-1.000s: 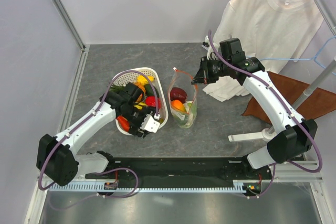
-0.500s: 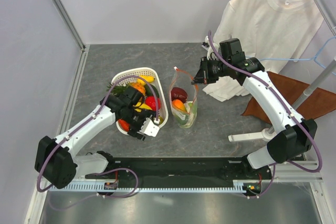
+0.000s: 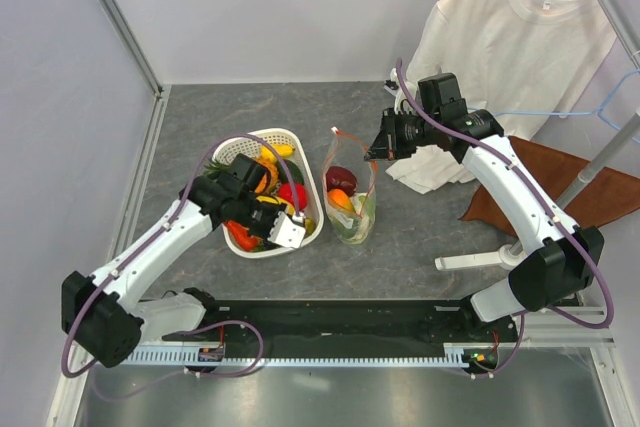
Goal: Place the food in the zip-top bag and seal the zipper
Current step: Pick up the fake fruit from the bin.
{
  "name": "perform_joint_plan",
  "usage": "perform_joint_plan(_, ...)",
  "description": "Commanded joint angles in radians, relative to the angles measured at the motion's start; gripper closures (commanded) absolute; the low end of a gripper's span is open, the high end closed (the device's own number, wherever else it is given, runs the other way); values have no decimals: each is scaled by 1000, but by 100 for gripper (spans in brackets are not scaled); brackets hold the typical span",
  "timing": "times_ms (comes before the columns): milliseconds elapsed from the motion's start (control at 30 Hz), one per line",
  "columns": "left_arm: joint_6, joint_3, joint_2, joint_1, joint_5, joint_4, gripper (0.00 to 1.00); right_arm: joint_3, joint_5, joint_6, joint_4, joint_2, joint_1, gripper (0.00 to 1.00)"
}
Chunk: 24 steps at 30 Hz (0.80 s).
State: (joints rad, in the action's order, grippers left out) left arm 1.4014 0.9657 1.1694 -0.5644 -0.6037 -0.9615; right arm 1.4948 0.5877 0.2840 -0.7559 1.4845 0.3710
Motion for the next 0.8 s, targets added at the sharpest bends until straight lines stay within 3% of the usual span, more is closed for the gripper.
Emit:
perform_joint_plan(0, -103, 109, -77, 0, -56, -5, 95, 5, -6, -12, 23, -23, 3, 100)
perform_joint_plan(300, -353, 365, -80, 12, -152, 26, 98, 7, -5, -11, 27, -20, 5, 100)
perform_joint_plan(600, -844, 634, 30, 11, -245, 309, 98, 5, 1, -9, 29, -20, 3, 100)
perform_joint_plan(767, -912, 668, 102, 0, -199, 391, 98, 13, 4, -5, 29, -21, 5, 100)
